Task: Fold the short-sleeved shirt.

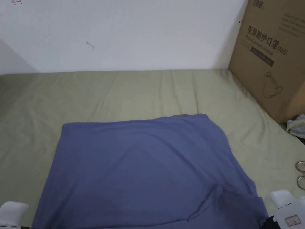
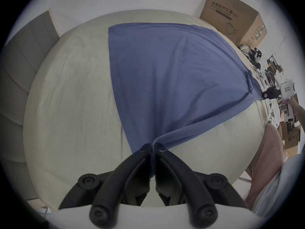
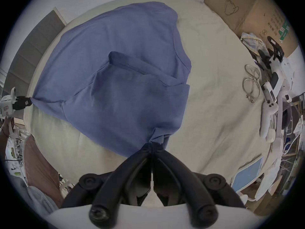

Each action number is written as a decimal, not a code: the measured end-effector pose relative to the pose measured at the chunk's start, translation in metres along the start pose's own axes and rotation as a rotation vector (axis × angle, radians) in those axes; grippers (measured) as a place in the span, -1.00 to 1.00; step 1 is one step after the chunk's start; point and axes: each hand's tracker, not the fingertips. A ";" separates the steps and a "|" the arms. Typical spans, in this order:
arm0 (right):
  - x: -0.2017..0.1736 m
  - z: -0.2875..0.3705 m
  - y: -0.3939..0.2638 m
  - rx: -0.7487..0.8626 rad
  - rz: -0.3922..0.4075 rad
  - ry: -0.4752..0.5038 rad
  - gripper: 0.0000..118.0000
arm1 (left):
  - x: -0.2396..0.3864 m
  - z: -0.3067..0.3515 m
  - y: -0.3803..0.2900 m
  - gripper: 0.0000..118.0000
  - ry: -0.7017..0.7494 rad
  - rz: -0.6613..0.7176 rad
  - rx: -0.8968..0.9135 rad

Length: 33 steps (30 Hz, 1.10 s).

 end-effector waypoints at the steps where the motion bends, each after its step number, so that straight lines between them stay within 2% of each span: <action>1: 0.001 0.001 0.000 -0.004 0.000 -0.002 -0.99 | 0.000 0.001 -0.001 -0.94 -0.002 -0.003 -0.001; 5: 0.002 -0.002 0.000 -0.003 -0.024 0.009 -0.98 | 0.001 0.002 -0.002 -0.93 -0.006 -0.009 0.007; 6: 0.002 -0.002 -0.001 0.009 -0.038 0.020 -0.89 | 0.002 0.004 -0.004 -0.78 -0.007 -0.013 0.022; 7: 0.000 -0.001 -0.003 0.027 -0.055 0.032 -0.68 | 0.004 0.006 -0.007 -0.50 0.000 -0.024 0.045; 8: -0.002 0.002 -0.006 0.051 -0.063 0.038 -0.38 | 0.006 0.010 -0.008 -0.05 0.017 -0.040 0.058; 9: -0.004 0.006 -0.008 0.059 -0.064 0.031 -0.38 | 0.008 0.013 -0.010 -0.05 0.035 -0.049 0.063; 10: -0.006 0.011 -0.010 0.074 -0.070 0.019 -0.29 | 0.008 0.016 -0.012 0.12 0.040 -0.049 0.062; 11: -0.008 0.017 -0.010 0.091 -0.077 0.002 -0.03 | 0.008 0.020 -0.014 0.48 0.040 -0.048 0.060; 12: -0.010 0.023 -0.010 0.107 -0.083 0.001 0.51 | 0.008 0.026 -0.016 0.94 0.029 -0.040 0.072; 13: -0.013 0.034 -0.009 0.137 -0.091 0.011 0.69 | 0.008 0.036 -0.017 0.98 0.014 -0.018 0.130; 17: -0.031 0.077 -0.001 0.316 -0.176 0.083 0.69 | 0.012 0.071 -0.010 0.95 0.017 0.131 0.247; 21: -0.061 0.108 -0.005 0.515 -0.188 0.051 0.69 | 0.032 0.100 -0.006 0.95 0.107 0.153 0.387; 23: -0.079 0.115 -0.004 0.515 -0.180 -0.002 0.69 | 0.044 0.110 -0.007 0.94 0.143 0.154 0.429; 24: -0.086 0.117 -0.005 0.524 -0.182 0.002 0.68 | 0.047 0.114 -0.008 0.82 0.123 0.165 0.428; 25: -0.092 0.121 -0.009 0.583 -0.205 0.031 0.57 | 0.051 0.118 -0.009 0.54 0.110 0.177 0.451; 26: -0.093 0.120 -0.010 0.620 -0.227 0.060 0.28 | 0.053 0.122 -0.011 0.06 0.106 0.194 0.454; 27: -0.097 0.122 -0.012 0.654 -0.250 0.083 -0.56 | 0.053 0.125 -0.011 -0.82 0.105 0.243 0.446; 28: -0.101 0.123 -0.013 0.670 -0.265 0.078 -1.00 | 0.052 0.125 -0.014 -1.00 0.101 0.304 0.442; 29: -0.106 0.123 -0.014 0.657 -0.254 0.062 -1.00 | 0.053 0.125 -0.019 -1.00 0.097 0.341 0.461; 31: -0.109 0.121 -0.016 0.685 -0.246 0.088 -1.00 | 0.053 0.121 -0.023 -1.00 0.086 0.280 0.426; 33: -0.112 0.117 -0.014 0.663 -0.220 0.082 -1.00 | 0.053 0.111 -0.018 -1.00 0.204 0.202 0.327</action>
